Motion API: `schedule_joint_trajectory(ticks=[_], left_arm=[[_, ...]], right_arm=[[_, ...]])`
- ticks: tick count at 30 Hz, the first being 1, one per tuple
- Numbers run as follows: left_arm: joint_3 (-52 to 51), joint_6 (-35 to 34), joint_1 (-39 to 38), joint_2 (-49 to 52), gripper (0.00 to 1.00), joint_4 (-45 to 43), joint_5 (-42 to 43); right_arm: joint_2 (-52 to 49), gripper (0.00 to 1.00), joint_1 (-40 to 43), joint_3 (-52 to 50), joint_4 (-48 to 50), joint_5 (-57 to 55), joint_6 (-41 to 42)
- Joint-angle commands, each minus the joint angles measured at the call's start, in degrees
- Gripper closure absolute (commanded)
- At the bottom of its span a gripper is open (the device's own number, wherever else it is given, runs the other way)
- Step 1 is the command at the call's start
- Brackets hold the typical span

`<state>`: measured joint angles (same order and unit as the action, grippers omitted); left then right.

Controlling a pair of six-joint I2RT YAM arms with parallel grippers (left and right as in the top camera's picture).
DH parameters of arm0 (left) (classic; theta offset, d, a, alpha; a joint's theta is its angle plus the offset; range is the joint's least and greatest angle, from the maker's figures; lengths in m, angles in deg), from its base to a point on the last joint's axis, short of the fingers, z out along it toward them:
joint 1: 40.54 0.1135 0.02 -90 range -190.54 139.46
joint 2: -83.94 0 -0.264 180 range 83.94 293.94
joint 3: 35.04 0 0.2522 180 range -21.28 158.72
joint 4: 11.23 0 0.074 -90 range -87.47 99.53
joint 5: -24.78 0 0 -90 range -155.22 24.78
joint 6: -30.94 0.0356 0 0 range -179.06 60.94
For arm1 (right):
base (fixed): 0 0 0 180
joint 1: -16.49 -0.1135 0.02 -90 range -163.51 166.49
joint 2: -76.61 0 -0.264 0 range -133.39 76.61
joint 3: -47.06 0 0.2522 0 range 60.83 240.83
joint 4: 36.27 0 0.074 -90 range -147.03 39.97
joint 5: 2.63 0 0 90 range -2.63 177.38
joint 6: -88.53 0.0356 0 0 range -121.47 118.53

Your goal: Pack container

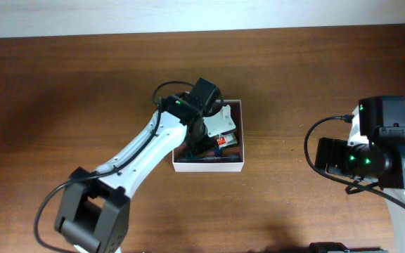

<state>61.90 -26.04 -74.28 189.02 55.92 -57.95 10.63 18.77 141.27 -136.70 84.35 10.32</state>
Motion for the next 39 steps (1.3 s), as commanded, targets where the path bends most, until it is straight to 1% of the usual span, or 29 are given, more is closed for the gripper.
schedule_joint_trajectory(ticks=[1, 3, 4, 5, 6, 8, 9, 10, 12, 13, 14, 15, 19, 21, 24, 26, 28, 31, 32, 35, 37, 38, 39], left_arm=[[2.82, -4.28, -0.07, -9.46, 0.25, 0.24, -4.72], [2.82, -7.93, 0.33, -12.39, 0.13, 0.57, -8.31], [2.82, -10.69, 0.96, -14.12, 0.01, 1.07, -10.27], [2.82, -17.2, 2.84, -16.92, 0.01, 2.16, -12.74], [2.82, -21.9, 4.7, -18.45, 0.01, 2.97, -13.29], [2.82, -27.74, 9.2, -20.61, 0.01, 4.46, -13.14], [2.8, -28.61, 10.8, -21.0, 0.0, 4.76, -13.14], [2.8, -29.75, 13.84, -21.35, 0.01, 4.85, -13.11], [2.8, -30.05, 18.16, -21.33, 0.01, 4.57, -13.05], [2.8, -30.08, 21.7, -21.18, 0.01, 4.15, -12.59], [2.8, -30.16, 22.49, -21.18, 0.01, 4.04, -12.48], [2.8, -31.82, 25.24, -21.09, 0.01, 3.02, -12.46], [2.8, -37.99, 31.19, -21.05, 0.01, 0.52, -12.46], [2.8, -37.94, 32.5, -21.05, 0.01, 0.46, -12.5], [2.8, -37.9, 32.68, -21.05, 0.01, -0.59, -12.55], [2.8, -37.16, 32.7, -21.09, 0.01, 0.35, -12.85], [2.78, -35.91, 32.68, -21.14, 0.01, 1.16, -13.07], [2.23, -30.73, 32.68, -22.36, 0.01, 1.73, -10.16], [1.68, -30.18, 32.68, -22.99, 0.01, 1.77, -9.57], [-4.09, -30.16, 32.68, -28.39, 0.01, 0.11, -9.31], [-14.64, -30.18, 32.68, -37.46, 0.01, -6.01, -8.07], [-22.4, -31.65, 32.68, -44.61, 0.01, -9.79, -8.13], [-25.35, -32.63, 32.7, -47.56, 0.01, -10.82, -8.15]], right_arm=[[-0.26, 0.04, 0.42, -0.42, 0.15, -0.66, 0.04], [-0.46, 0.03, 0.42, -0.42, 0.37, -0.5, 0.04], [-0.79, 0.02, 0.37, -0.42, 0.74, 0.17, 0.04], [-1.4, 0.0, 0.37, -0.42, 1.42, 2.12, 0.02], [-2.01, 0.0, 0.37, -0.42, 2.16, 3.52, 0.0], [-3.58, 0.01, 0.37, -0.42, 4.24, 4.35, 0.02], [-4.09, 0.01, 0.37, -0.42, 4.85, 4.31, 0.0], [-5.86, 0.01, 0.37, -0.39, 7.5, 4.28, -0.04], [-7.85, 0.02, 0.37, -0.39, 10.6, 4.28, -0.9], [-9.86, 0.02, 0.37, -0.42, 13.4, 4.28, -1.05], [-10.58, 0.02, 0.37, -0.39, 14.4, 4.28, -1.05], [-12.31, 0.02, 0.37, -0.42, 16.76, 4.28, -1.07], [-16.92, 0.02, 0.37, -0.39, 24.85, 4.17, -1.03], [-18.27, 0.01, 0.39, -0.42, 29.83, 2.16, -1.07], [-18.34, 0.02, 0.37, -0.39, 30.77, 2.82, -3.89], [-18.21, 0.02, 0.37, -0.39, 30.53, 2.8, -4.42], [-17.64, 0.01, 0.37, -0.42, 28.89, 2.78, -6.75], [-15.1, 0.02, 0.37, -0.46, 27.3, 2.75, -6.67], [-14.29, 0.02, 0.37, -0.57, 27.32, 2.75, -6.67], [-7.65, 0.02, 0.35, -3.61, 28.87, 2.73, -6.64], [2.32, 0.01, -0.52, -11.89, 32.76, 2.21, -6.67], [10.58, 0.02, -2.03, -19.54, 35.6, 0.83, -6.36], [13.53, 0.02, -2.64, -22.27, 36.41, 0.2, -5.75]])
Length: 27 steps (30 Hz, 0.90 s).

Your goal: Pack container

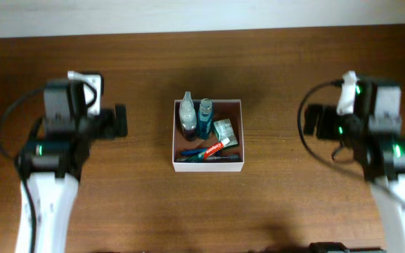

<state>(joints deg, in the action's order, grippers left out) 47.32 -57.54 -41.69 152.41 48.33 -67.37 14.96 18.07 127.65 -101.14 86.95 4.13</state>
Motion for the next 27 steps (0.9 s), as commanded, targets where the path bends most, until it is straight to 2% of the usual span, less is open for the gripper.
schedule_joint_trajectory(ticks=[1, 4, 10, 27], left_arm=[[-15.72, -3.5, 0.09, -16.26, 0.01, -4.02, 1.25], [-23.89, -5.01, 0.09, -26.36, 0.01, -3.48, 1.31], [-30.97, -4.94, 0.09, -36.09, 0.01, -3.13, 1.29], [-31.01, -4.96, 0.09, -35.91, 0.01, -3.08, 1.29]], right_arm=[[15.82, 0.02, -3.21, -14.21, 1.7, -3.56, 1.77], [29.81, 0.02, -4.81, -23.63, 1.44, -3.74, 2.45], [44.7, 0.02, -4.9, -29.14, 0.35, -3.72, 2.36], [46.58, 0.01, -4.96, -29.14, 0.09, -3.74, 2.34]])
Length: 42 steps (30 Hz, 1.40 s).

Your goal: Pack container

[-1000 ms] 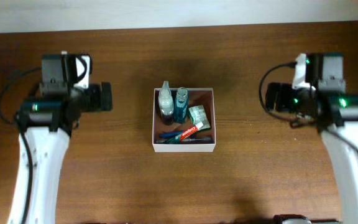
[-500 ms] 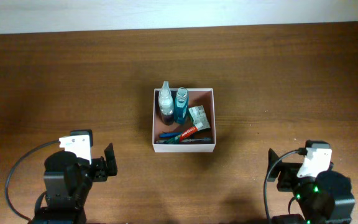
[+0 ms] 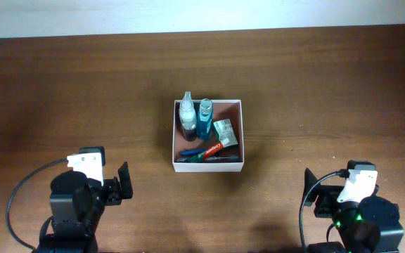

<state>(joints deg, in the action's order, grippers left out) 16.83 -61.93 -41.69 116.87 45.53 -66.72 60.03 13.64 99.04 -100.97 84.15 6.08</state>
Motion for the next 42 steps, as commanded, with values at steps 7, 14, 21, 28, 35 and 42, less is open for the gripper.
schedule_joint_trajectory(ticks=[7, 14, 21, 28, 35, 42], left_arm=[[-0.52, -0.55, 0.09, -0.37, 0.01, -0.26, 0.63], [-0.52, -0.55, 0.09, -0.37, 0.01, -0.26, 0.63], [-0.52, -0.57, 0.09, -0.37, 0.01, -0.26, 0.63], [-0.52, -0.57, 0.09, -0.37, 0.01, -0.26, 0.63], [-0.52, -0.57, 0.09, -0.37, 0.01, -0.26, 0.66], [-0.52, -0.57, 0.09, -0.37, 0.01, -0.26, 0.63]], right_arm=[[12.94, 0.02, -0.52, -5.01, -2.03, 1.36, -2.47], [16.37, 0.02, -0.52, -20.04, 17.73, 5.86, -7.13], [16.37, 0.01, -0.52, -36.37, 47.76, 5.79, -7.15], [16.37, 0.01, -0.5, -37.9, 46.71, 6.01, -7.13], [16.26, 0.02, -0.52, -37.9, 46.73, 6.01, -7.13], [16.26, 0.02, -0.52, -37.9, 46.71, 6.01, -7.13]])
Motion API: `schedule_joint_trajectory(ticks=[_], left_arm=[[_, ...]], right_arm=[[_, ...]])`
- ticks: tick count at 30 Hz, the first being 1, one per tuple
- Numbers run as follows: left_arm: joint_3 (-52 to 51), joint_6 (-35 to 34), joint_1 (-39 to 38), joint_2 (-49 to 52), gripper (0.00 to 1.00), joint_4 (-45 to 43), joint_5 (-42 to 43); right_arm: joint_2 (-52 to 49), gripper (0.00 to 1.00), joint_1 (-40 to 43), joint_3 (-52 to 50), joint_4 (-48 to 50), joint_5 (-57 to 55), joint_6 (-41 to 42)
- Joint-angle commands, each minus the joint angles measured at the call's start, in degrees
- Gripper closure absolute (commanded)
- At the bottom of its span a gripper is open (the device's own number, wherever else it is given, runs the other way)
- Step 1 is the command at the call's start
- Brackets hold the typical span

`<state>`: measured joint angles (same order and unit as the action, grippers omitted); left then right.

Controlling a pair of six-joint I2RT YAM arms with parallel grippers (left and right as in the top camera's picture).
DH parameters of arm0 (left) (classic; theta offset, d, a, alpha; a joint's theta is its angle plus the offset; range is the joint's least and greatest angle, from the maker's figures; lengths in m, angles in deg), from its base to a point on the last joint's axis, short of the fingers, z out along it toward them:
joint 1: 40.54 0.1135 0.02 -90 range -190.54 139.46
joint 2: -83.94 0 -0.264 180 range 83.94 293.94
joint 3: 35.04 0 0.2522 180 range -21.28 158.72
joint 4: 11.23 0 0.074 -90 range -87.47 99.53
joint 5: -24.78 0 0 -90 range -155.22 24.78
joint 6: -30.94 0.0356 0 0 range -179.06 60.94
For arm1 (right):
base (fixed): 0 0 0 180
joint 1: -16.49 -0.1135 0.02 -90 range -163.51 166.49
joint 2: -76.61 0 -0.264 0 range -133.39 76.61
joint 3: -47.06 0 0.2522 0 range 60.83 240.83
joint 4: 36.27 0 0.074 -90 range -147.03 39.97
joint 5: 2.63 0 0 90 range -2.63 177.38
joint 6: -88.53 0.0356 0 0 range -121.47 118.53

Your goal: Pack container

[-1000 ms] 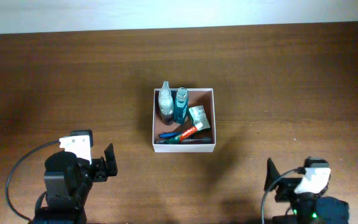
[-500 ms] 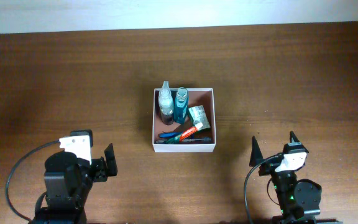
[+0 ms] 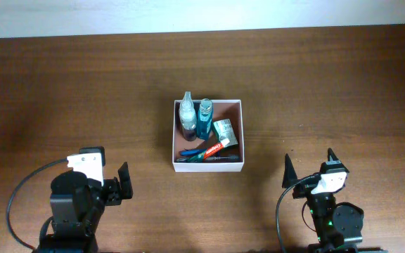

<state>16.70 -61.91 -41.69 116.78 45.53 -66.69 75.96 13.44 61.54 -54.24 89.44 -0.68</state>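
The white container [image 3: 208, 167] sits at the table's middle. Inside it stand a clear spray bottle [image 3: 187, 112] and a blue bottle [image 3: 204, 118]. A pale green packet [image 3: 225, 131], a red toothpaste tube [image 3: 213, 147] and a blue toothbrush [image 3: 191, 152] lie inside too. My left gripper [image 3: 121, 184] is folded back at the lower left, far from the box, and shows only side-on. At the lower right my right gripper [image 3: 308, 165] points up with its two fingers spread and nothing between them.
The brown wooden table [image 3: 329, 84] fills the view, and a pale wall strip runs along its far edge. Black cables loop beside both arm bases at the bottom of the frame.
The right arm has turned at the lower right. Its gripper now points up with the fingers spread apart. The left arm and the box contents are unchanged.
My left gripper was first down in the box among the items, with the right arm at the right side. Then both arms stood back at mid table and the packed box lay uncovered. Later both arms were folded at the near edge, and now the right gripper is open.
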Motion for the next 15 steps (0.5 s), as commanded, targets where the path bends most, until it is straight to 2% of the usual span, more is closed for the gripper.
schedule_joint_trajectory(ticks=[1, 15], left_arm=[[-0.39, -0.59, 0.09, -0.28, 0.01, -0.26, 0.61], [-0.39, -0.57, 0.02, -2.25, 0.01, -0.11, 0.63]], right_arm=[[0.33, 0.02, -0.33, -0.39, -0.02, 0.72, -0.37], [0.33, 0.02, -0.33, -0.39, -0.02, 0.72, -0.37]])
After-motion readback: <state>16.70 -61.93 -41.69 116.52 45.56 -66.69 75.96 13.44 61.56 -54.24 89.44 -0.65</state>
